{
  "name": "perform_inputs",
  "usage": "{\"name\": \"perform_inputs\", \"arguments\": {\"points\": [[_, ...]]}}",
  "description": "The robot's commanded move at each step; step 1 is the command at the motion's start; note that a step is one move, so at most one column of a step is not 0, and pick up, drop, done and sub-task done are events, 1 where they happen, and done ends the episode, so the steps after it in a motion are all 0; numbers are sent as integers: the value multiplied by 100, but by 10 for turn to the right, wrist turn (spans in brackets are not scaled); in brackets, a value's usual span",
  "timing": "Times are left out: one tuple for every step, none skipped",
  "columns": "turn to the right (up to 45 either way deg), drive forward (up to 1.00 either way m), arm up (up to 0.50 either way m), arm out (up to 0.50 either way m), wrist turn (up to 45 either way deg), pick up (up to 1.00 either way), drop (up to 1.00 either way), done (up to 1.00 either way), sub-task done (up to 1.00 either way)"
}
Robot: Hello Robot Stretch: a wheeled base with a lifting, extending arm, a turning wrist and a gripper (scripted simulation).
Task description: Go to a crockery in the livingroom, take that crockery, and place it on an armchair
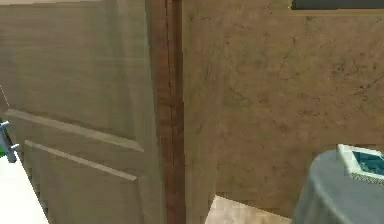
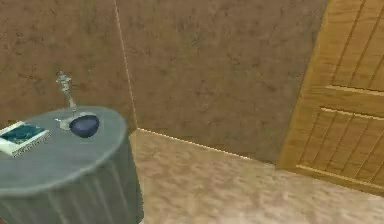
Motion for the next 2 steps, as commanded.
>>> {"name": "perform_inputs", "arguments": {"points": [[-270, 0, 0, 0, 0, 0, 0, 0, 0], [450, 0, 0, 0, 0, 0, 0, 0, 0]]}}
